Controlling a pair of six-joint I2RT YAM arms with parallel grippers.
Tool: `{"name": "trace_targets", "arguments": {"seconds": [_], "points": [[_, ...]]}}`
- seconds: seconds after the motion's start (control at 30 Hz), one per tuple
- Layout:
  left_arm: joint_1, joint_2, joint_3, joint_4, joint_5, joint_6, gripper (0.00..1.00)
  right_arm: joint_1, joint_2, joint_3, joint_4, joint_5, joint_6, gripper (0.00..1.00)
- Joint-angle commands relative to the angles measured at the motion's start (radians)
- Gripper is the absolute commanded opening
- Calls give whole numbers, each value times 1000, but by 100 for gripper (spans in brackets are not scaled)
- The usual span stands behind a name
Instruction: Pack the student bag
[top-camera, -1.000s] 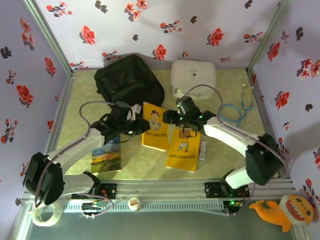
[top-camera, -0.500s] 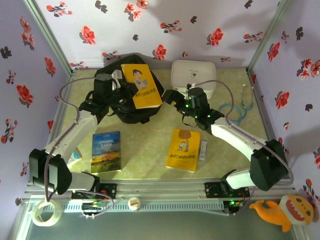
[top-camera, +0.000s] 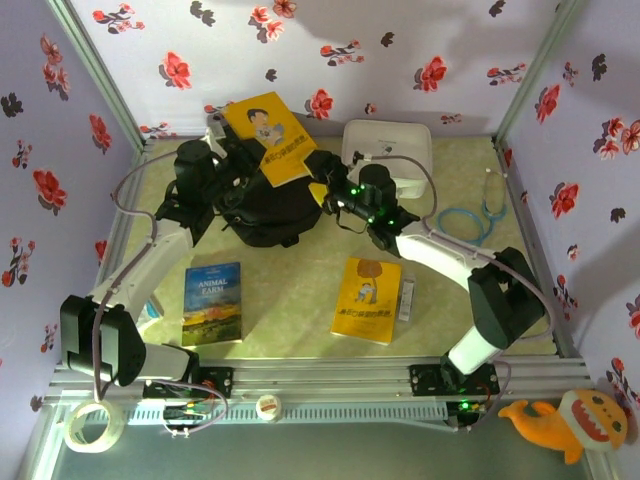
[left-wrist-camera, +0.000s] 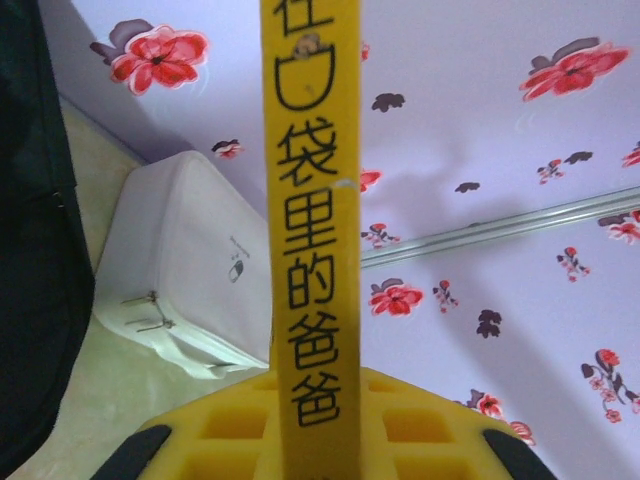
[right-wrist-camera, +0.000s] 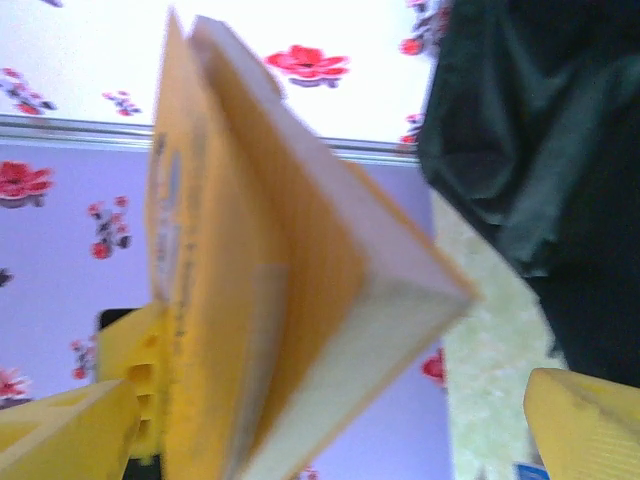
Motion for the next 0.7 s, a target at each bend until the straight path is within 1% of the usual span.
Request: {"name": "trace_targets", "arguments": {"seconds": [0.0, 0.07, 0.2, 0.4, 0.53, 0.67], "points": [[7, -13, 47, 101, -16, -2, 0, 12, 23, 55, 89, -4, 71, 99], [7, -13, 48, 125, -20, -16, 0, 19, 38, 71, 101, -2, 93, 98], [7, -6, 26, 201, -26, -68, 0, 33, 84, 104, 160, 0, 148, 91], [8, -11, 14, 196, -49, -68, 0, 36, 123, 136, 196, 17, 221, 82], [8, -15, 8, 199, -50, -71, 0, 37, 144, 162, 204, 12, 227, 66], [7, -19, 3, 187, -49, -69, 0, 34, 154, 152, 241, 27, 234, 46]]}}
